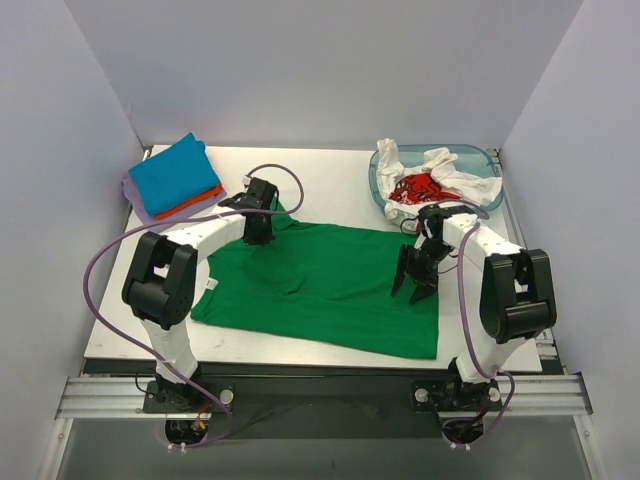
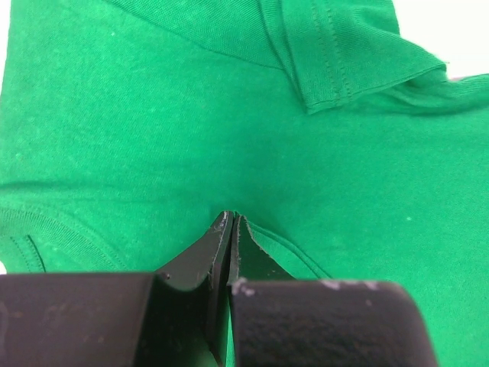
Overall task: Fold and stack the t-shirts
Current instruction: Fold the flattened tshirt in 1/3 of the way
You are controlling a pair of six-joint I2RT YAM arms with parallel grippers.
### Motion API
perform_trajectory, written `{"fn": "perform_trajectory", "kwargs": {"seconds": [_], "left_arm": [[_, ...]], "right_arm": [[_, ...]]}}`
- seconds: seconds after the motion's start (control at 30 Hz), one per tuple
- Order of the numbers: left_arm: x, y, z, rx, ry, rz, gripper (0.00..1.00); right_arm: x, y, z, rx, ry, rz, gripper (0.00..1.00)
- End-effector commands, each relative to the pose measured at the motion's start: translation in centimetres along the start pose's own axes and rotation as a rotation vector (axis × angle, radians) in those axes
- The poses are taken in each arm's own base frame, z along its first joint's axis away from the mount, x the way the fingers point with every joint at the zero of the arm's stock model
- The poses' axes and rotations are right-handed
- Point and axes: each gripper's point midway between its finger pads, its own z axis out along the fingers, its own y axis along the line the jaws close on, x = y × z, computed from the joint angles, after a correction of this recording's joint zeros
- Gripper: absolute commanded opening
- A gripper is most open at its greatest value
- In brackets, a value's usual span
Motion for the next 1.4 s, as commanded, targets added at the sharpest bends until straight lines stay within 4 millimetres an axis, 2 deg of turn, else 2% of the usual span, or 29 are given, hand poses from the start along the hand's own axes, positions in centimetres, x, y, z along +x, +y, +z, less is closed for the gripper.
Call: {"fn": "perform_trajectory", "kwargs": {"seconds": [0.0,0.37,0.4,0.43,0.47,0.57,0.73,0.8,0.87,0.9,0.97,1.03,1.1,1.13,1.2,1.23,1.33,1.37], "left_arm": [[-2.3,-1.5,-0.2,0.059,-0.067,0.002,0.00],[-2.3,-2.4,1.1,0.083,-0.051,0.010,0.01],[-2.4,-2.5,1.1,0.089,-0.052,0.005,0.06],[-2.7,-2.7,1.0,0.094,-0.060,0.000,0.21],[-2.9,-2.8,0.9,0.097,-0.063,-0.010,0.31],[-3.7,-2.6,0.2,0.084,-0.089,-0.023,0.52],[-5.4,-1.5,-2.9,0.052,-0.154,-0.056,0.66],[-5.5,-1.2,-4.2,0.065,-0.183,-0.089,0.68],[-5.3,-1.4,-4.7,0.094,-0.199,-0.122,0.70],[-3.9,-1.3,-4.6,0.110,-0.176,-0.125,0.71],[-2.9,-1.4,-4.1,0.127,-0.154,-0.149,0.72],[-0.3,-1.1,-3.1,0.127,-0.087,-0.165,0.72],[0.9,-1.0,-2.5,0.130,-0.061,-0.184,0.73],[2.4,-0.5,-1.9,0.118,-0.033,-0.181,0.73],[3.2,-0.3,-1.6,0.122,-0.022,-0.202,0.73],[4.5,0.2,-1.3,0.110,0.003,-0.202,0.73],[5.8,0.8,-0.9,0.098,0.018,-0.208,0.73],[7.0,1.4,-0.6,0.081,0.039,-0.208,0.73]], "right_arm": [[0.7,-0.1,-0.5,-0.003,0.030,0.008,0.50],[0.6,0.0,-0.6,-0.001,0.026,0.008,0.50],[0.5,0.0,-0.6,0.000,0.024,0.011,0.50],[0.5,0.0,-0.6,0.001,0.022,0.009,0.50],[0.4,0.0,-0.7,0.000,0.017,0.007,0.50],[0.1,0.2,-1.3,-0.002,-0.012,-0.001,0.50],[-0.8,0.2,-2.4,0.006,-0.093,-0.030,0.50],[-1.0,0.0,-2.6,0.013,-0.117,-0.044,0.50],[-1.3,-0.4,-2.3,0.029,-0.124,-0.053,0.50],[-1.5,-0.5,-2.0,0.032,-0.125,-0.054,0.50],[-1.5,-0.8,-1.3,0.045,-0.103,-0.053,0.50],[-1.5,-1.0,-0.7,0.053,-0.091,-0.051,0.50],[-1.5,-1.4,0.2,0.064,-0.077,-0.045,0.50],[-1.5,-1.6,0.7,0.071,-0.063,-0.041,0.50],[-1.7,-1.9,1.4,0.083,-0.054,-0.039,0.50],[-1.6,-2.1,1.9,0.093,-0.036,-0.032,0.50],[-1.7,-2.1,2.8,0.105,-0.008,-0.028,0.49],[-1.7,-2.0,2.9,0.106,-0.003,-0.030,0.49]]}}
